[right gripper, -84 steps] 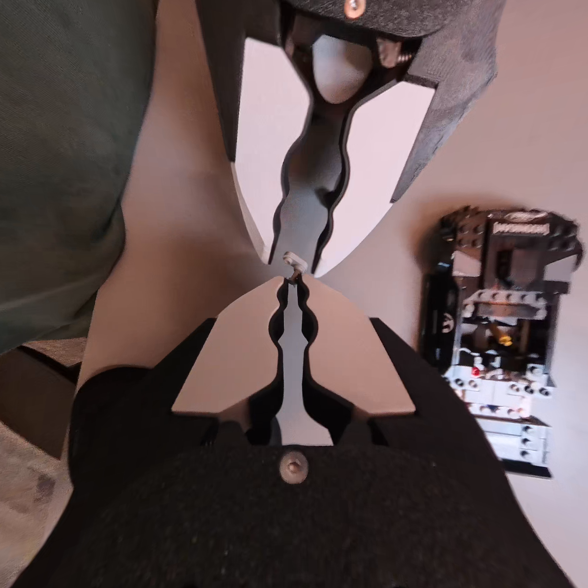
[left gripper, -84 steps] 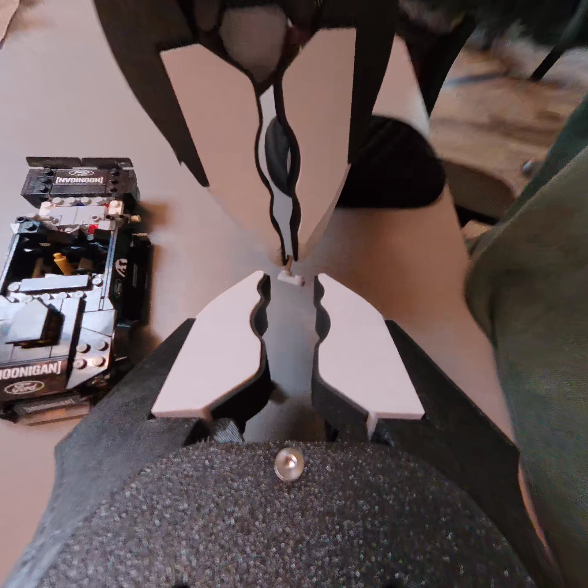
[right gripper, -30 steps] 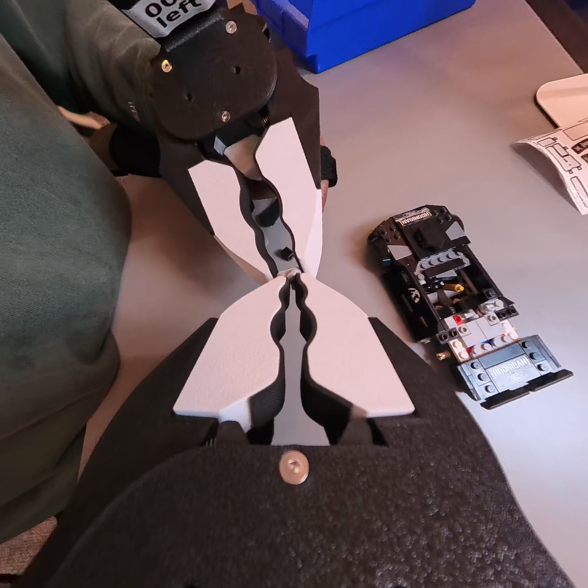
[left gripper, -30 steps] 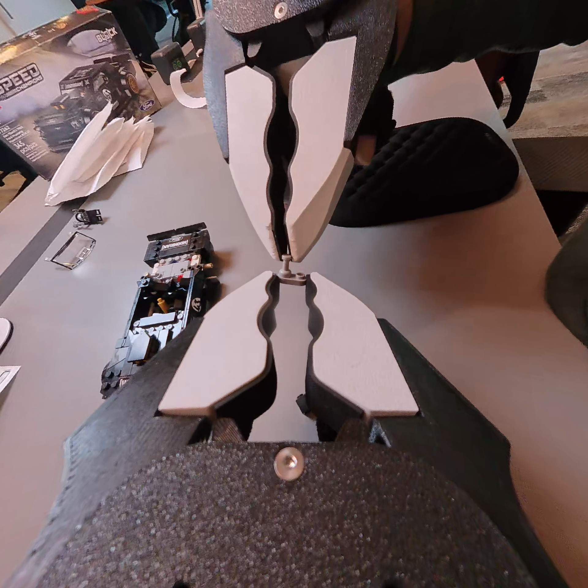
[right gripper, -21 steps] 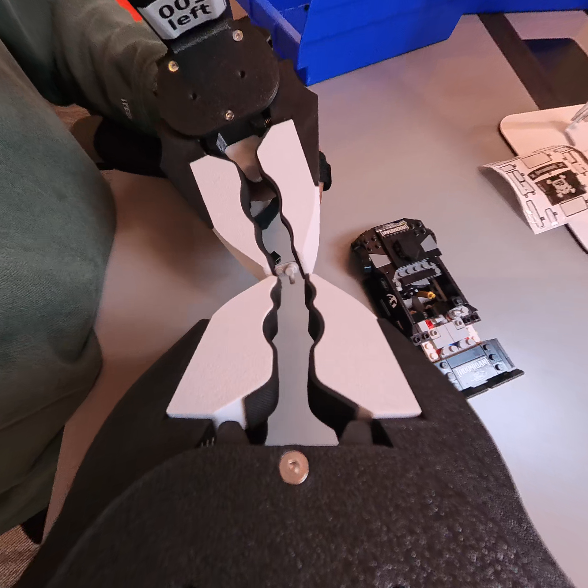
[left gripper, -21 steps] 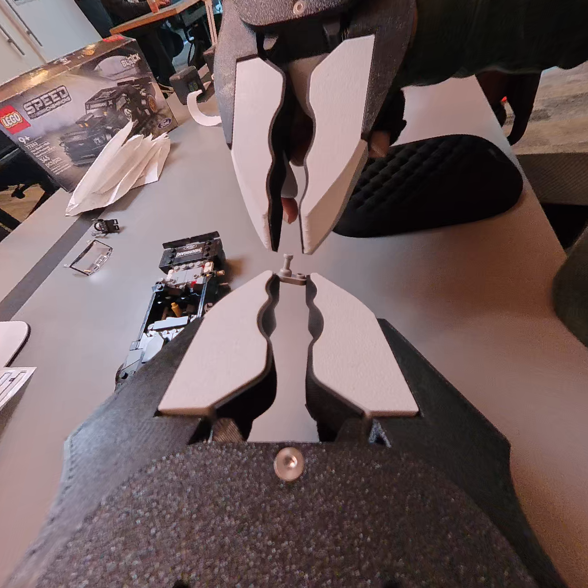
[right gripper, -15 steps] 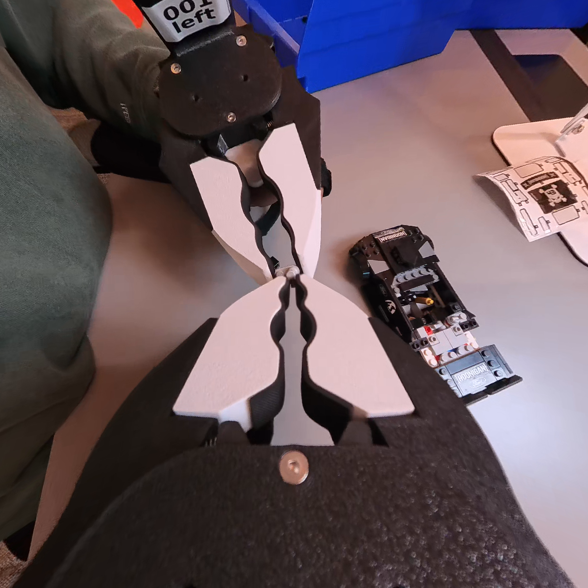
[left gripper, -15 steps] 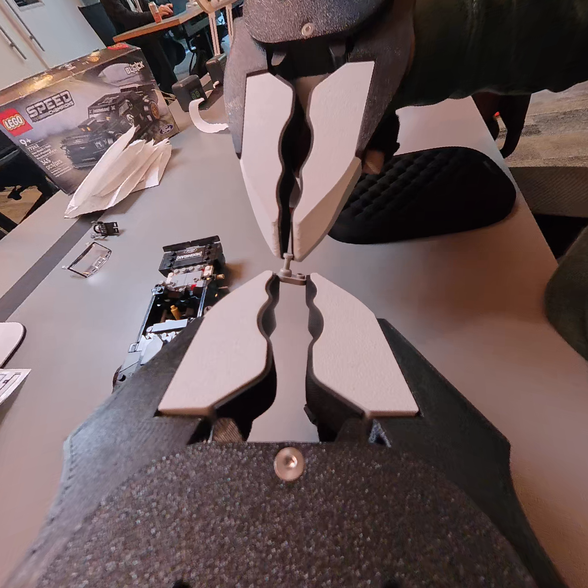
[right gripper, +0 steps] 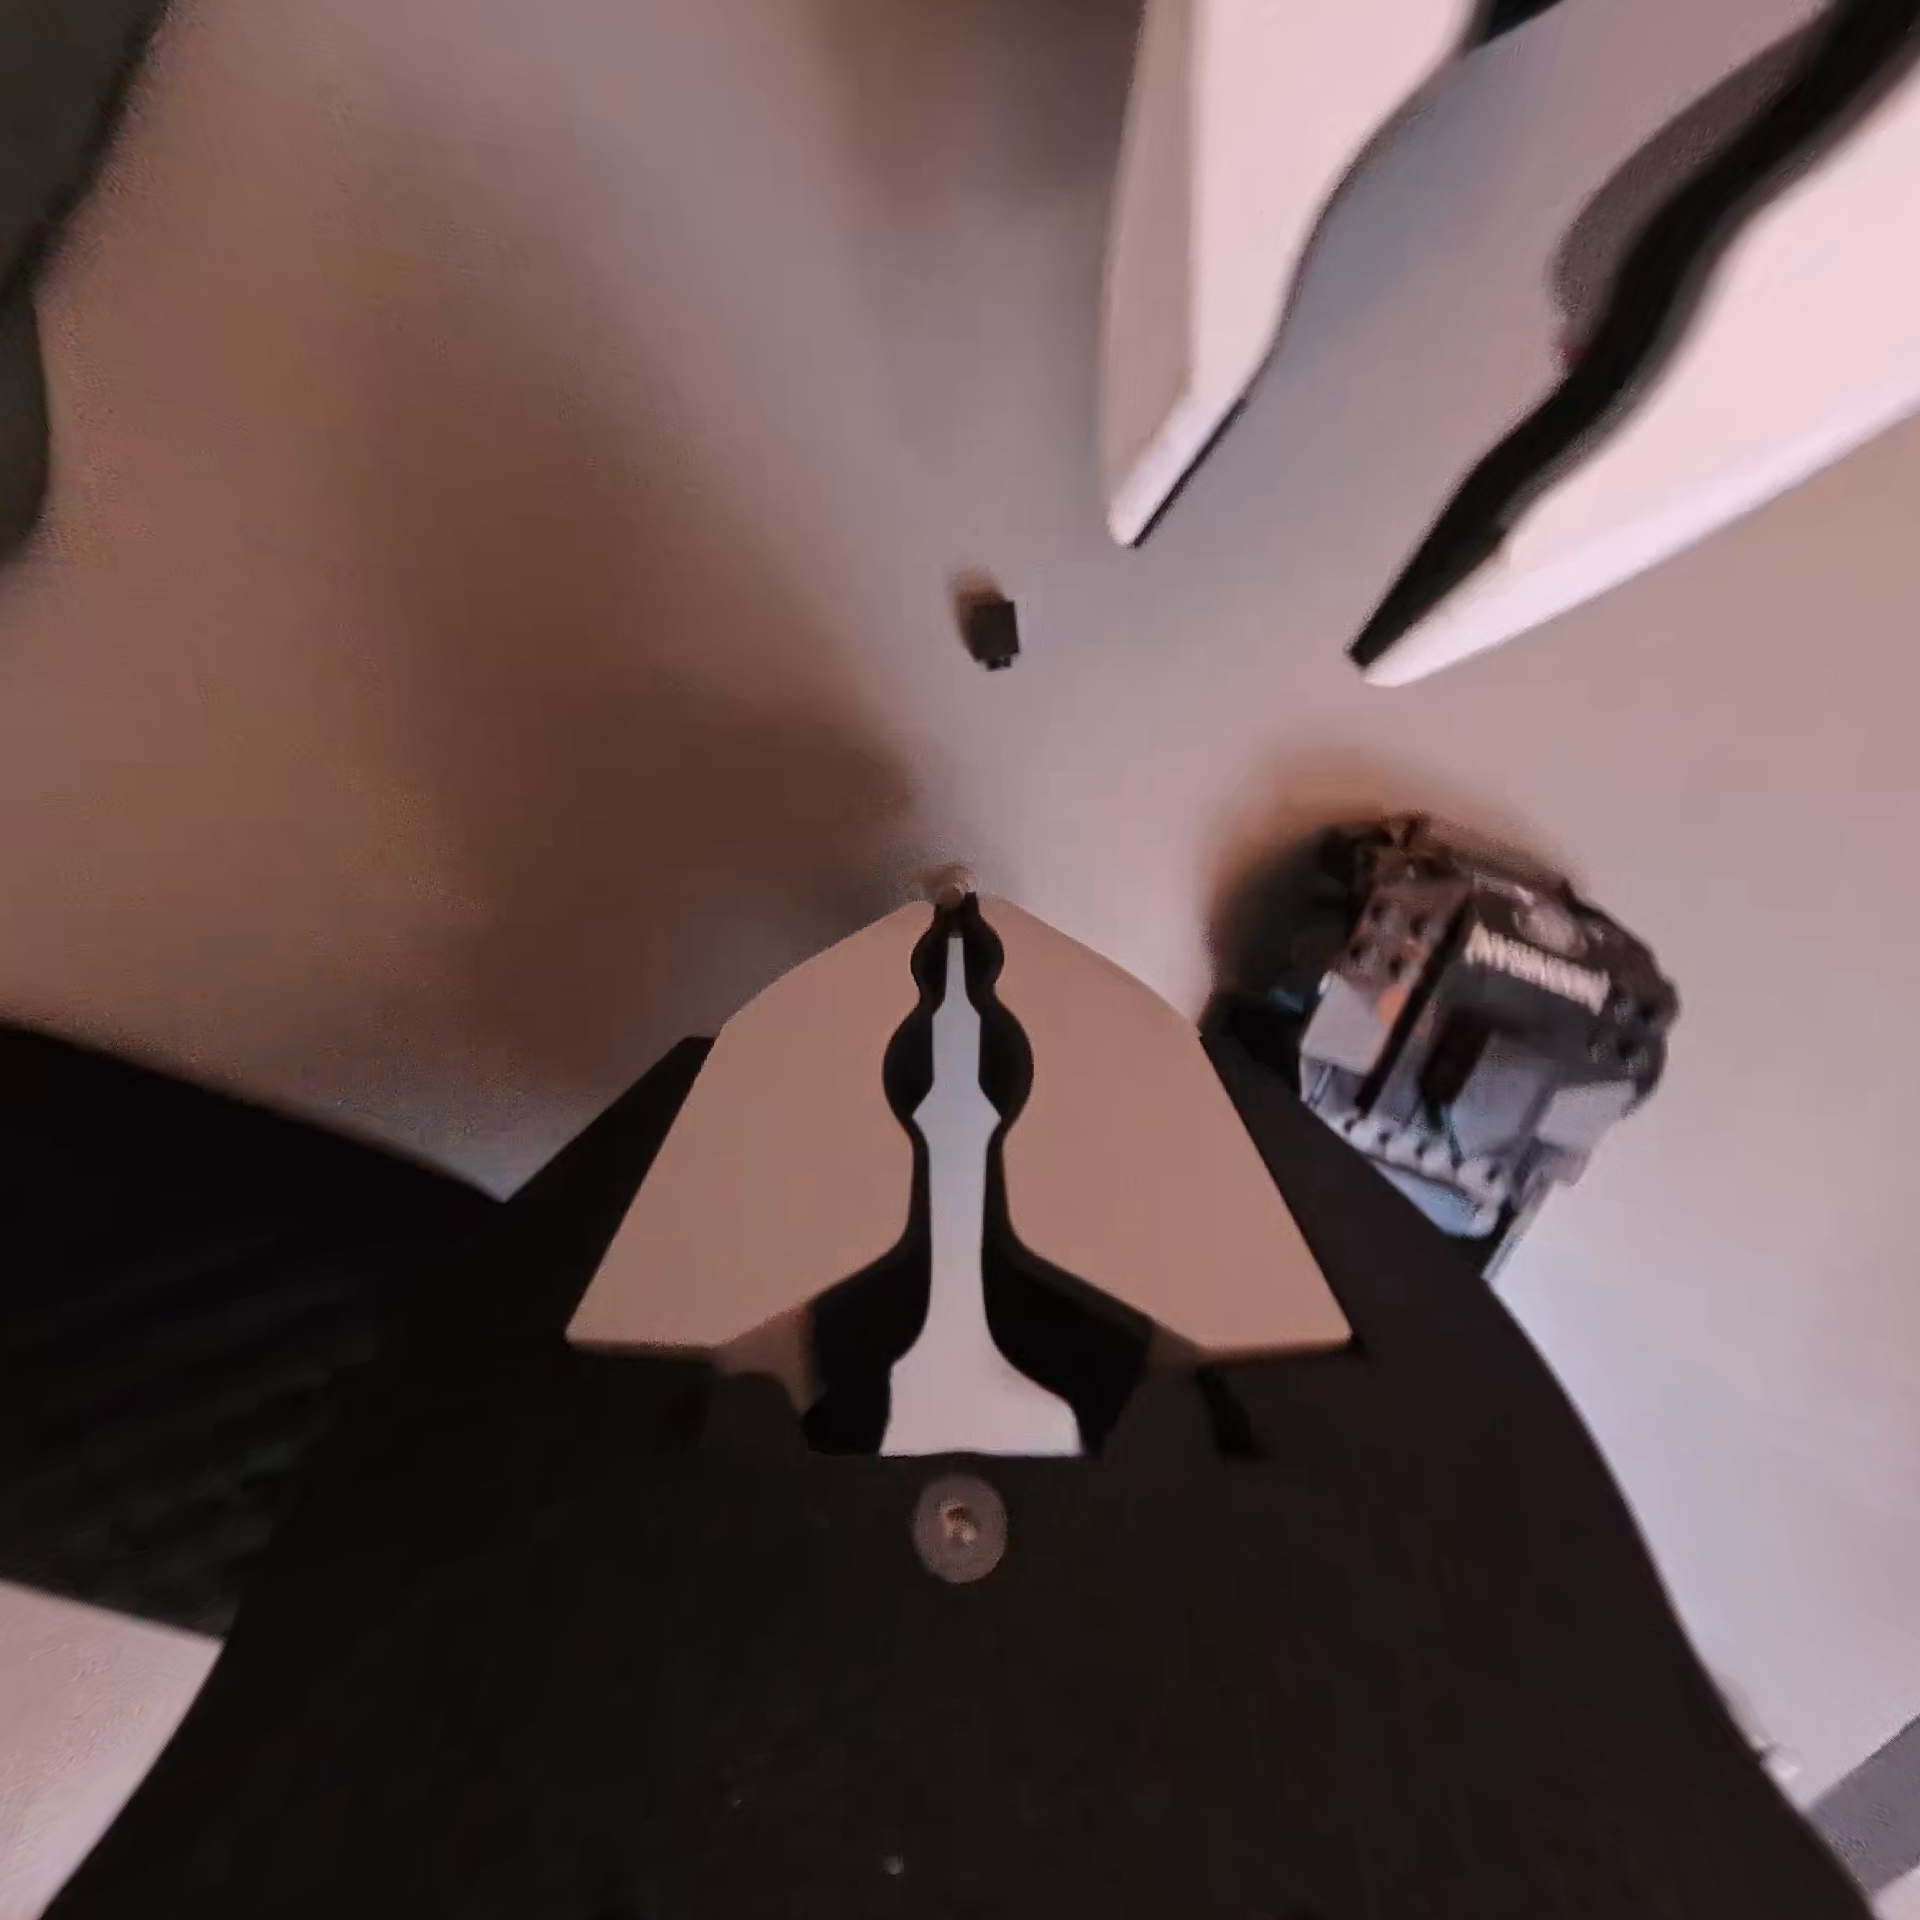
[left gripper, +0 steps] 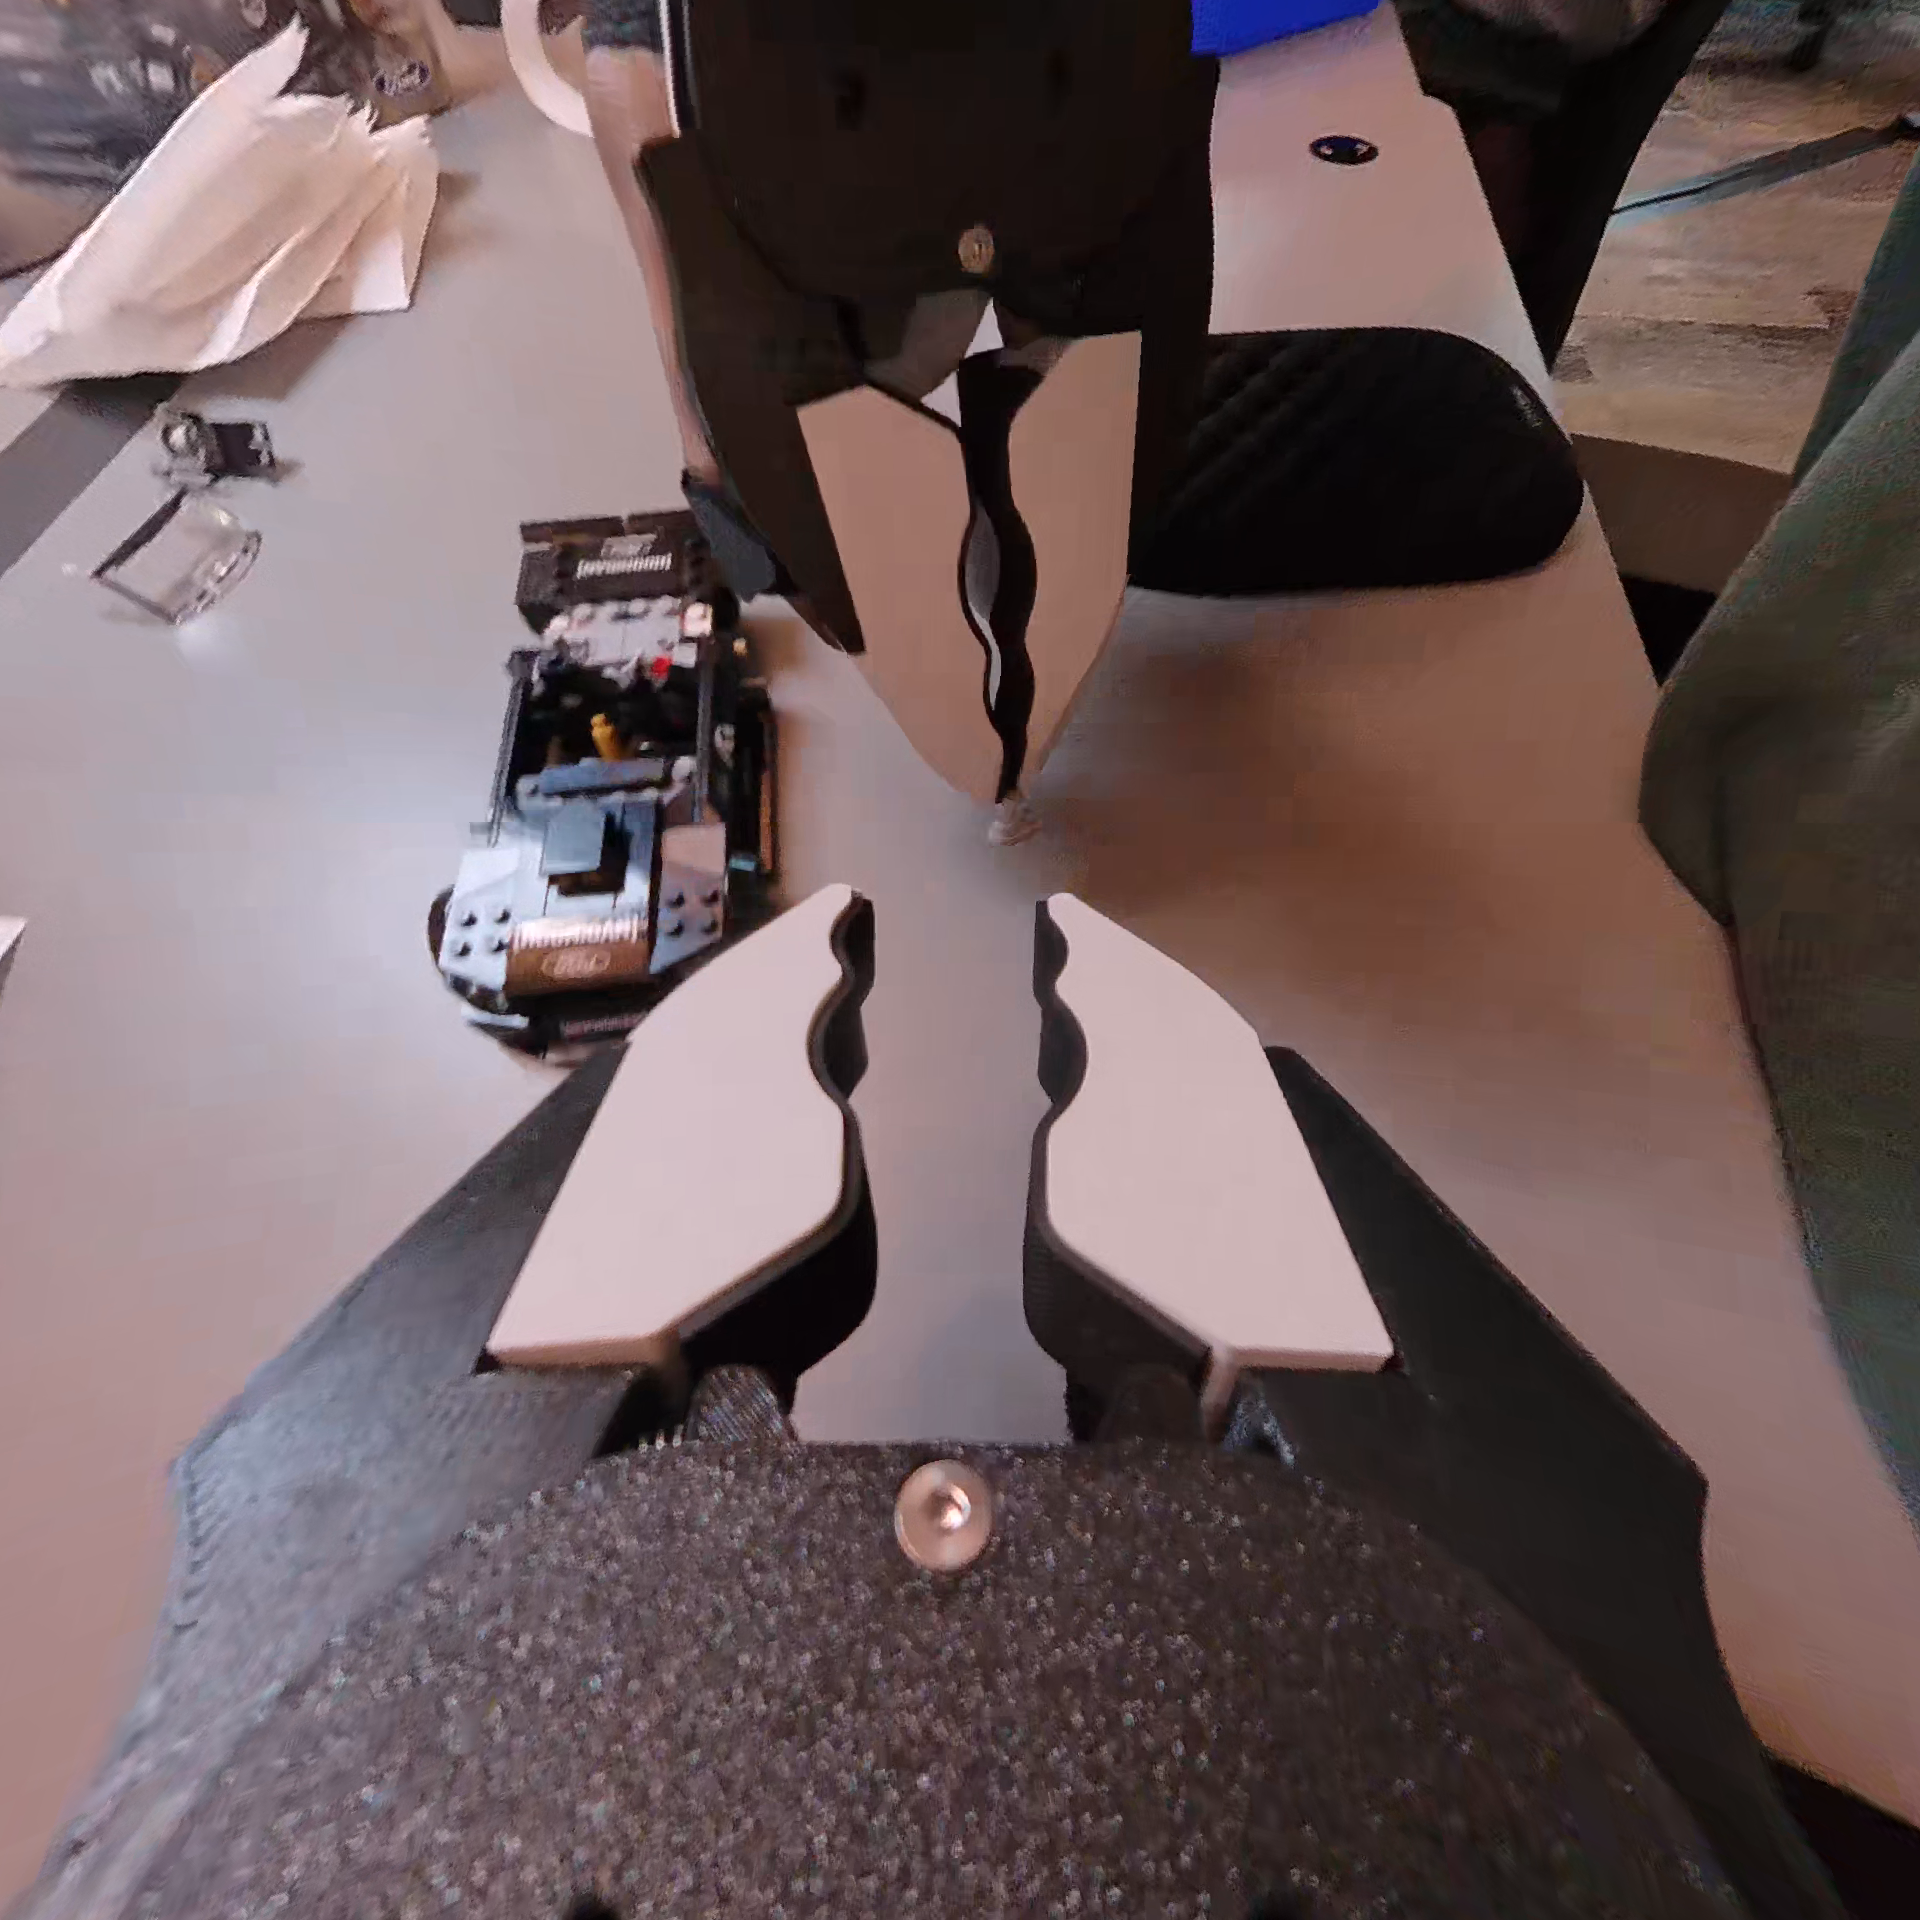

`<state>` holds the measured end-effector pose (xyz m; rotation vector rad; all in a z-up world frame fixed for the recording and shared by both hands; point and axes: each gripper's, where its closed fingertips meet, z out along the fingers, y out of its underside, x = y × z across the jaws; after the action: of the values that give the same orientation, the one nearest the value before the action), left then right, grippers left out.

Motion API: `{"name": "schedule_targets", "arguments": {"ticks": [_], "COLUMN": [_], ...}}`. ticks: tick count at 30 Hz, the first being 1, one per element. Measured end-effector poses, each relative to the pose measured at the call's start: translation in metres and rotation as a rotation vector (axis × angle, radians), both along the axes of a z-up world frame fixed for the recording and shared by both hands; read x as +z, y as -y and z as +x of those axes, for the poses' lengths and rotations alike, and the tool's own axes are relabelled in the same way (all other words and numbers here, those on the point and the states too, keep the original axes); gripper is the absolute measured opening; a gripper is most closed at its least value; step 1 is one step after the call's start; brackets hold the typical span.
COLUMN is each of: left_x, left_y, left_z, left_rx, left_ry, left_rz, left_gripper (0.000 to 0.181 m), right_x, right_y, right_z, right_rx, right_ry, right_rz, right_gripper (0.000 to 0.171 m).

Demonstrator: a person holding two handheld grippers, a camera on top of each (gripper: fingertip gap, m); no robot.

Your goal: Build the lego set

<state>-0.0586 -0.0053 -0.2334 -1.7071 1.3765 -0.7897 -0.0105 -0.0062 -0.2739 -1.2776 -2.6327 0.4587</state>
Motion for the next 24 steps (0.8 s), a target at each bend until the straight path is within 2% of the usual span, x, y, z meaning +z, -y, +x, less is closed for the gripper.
{"name": "schedule_targets", "arguments": {"ticks": [5, 9, 12, 19, 24], "left_x": [-0.018, -0.035, -0.038, -0.044, -0.050], "left_y": [0.007, 0.009, 0.012, 0.016, 0.023], "left_z": [-0.015, -0.015, -0.013, -0.009, -0.004], "left_rx": [0.022, 0.010, -0.004, -0.020, -0.050], "left_ry": [-0.043, -0.111, -0.123, -0.155, -0.191], "left_rz": [-0.044, -0.050, -0.050, -0.044, -0.039], "left_gripper": [0.027, 0.028, 0.028, 0.027, 0.026], "right_x": [-0.017, -0.017, -0.016, -0.006, 0.013], "right_y": [0.001, -0.001, 0.000, -0.004, -0.009], "right_z": [-0.003, -0.006, -0.006, -0.008, -0.005], "right_rx": [0.247, 0.343, 0.369, 0.286, 0.052], "right_ry": [0.194, 0.261, 0.274, 0.186, 0.034], "right_rz": [0.048, 0.070, 0.073, 0.066, -0.006], "right_gripper": [0.003, 0.004, 0.011, 0.018, 0.017]}}
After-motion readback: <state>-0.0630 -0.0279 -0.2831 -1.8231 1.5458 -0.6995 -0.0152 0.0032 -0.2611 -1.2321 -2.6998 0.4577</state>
